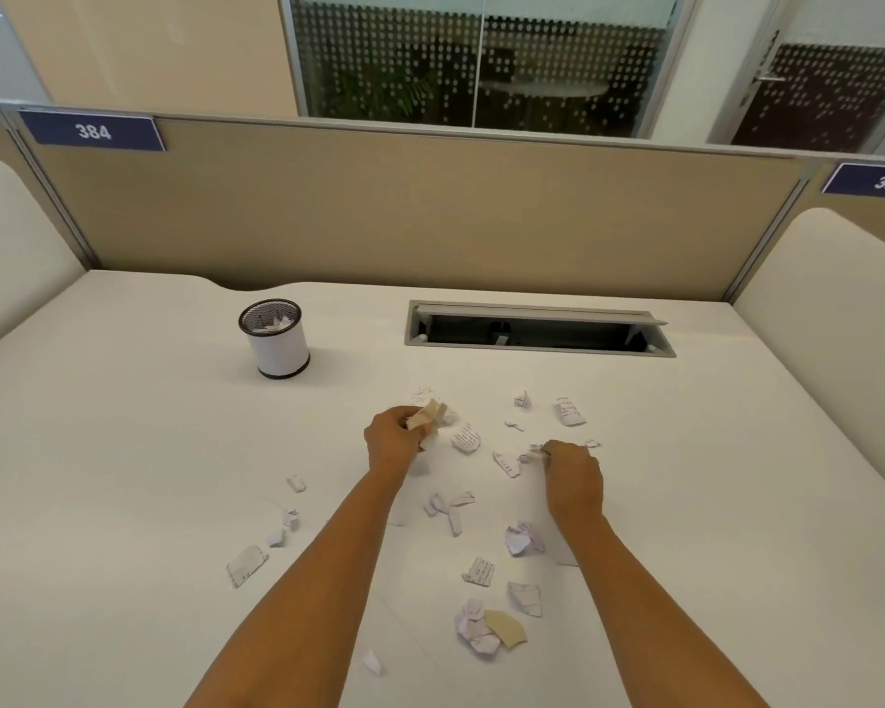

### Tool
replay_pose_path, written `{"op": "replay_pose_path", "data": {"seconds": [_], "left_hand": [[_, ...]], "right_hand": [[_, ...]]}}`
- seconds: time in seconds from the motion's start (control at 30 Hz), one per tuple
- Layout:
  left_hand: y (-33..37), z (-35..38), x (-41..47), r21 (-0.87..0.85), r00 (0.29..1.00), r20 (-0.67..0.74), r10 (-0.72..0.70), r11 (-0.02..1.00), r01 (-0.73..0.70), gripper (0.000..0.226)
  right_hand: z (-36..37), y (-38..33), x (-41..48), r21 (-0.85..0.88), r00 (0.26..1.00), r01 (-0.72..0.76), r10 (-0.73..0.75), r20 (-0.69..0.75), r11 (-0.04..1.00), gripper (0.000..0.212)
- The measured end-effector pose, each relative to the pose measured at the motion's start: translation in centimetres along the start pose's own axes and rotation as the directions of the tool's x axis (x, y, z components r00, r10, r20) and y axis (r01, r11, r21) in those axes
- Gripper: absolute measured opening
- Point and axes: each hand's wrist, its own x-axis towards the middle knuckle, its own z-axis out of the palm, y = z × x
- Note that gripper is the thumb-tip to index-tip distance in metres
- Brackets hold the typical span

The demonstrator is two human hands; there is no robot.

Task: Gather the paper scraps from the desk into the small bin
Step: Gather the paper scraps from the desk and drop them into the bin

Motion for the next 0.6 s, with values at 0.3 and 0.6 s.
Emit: {"op": "replay_pose_path", "data": {"seconds": [0.3, 0.6], "left_hand": [[1.9, -4.1, 3.0, -0.238, 0.985, -0.127, -0.114, 0.968, 0.082, 0.030], [6.3, -12.3, 9.8, -0.178, 0.940, -0.341, -0.021, 0.983, -0.043, 0.023]], "right_hand": [[-1.9, -8.0, 4.4, 0.725, 0.929, -0.349, 0.320, 0.185, 0.594, 0.033], [-2.8, -18.9, 8.4, 0.849, 0.868, -0.496, 0.137, 0.477, 0.182, 0.041]]}}
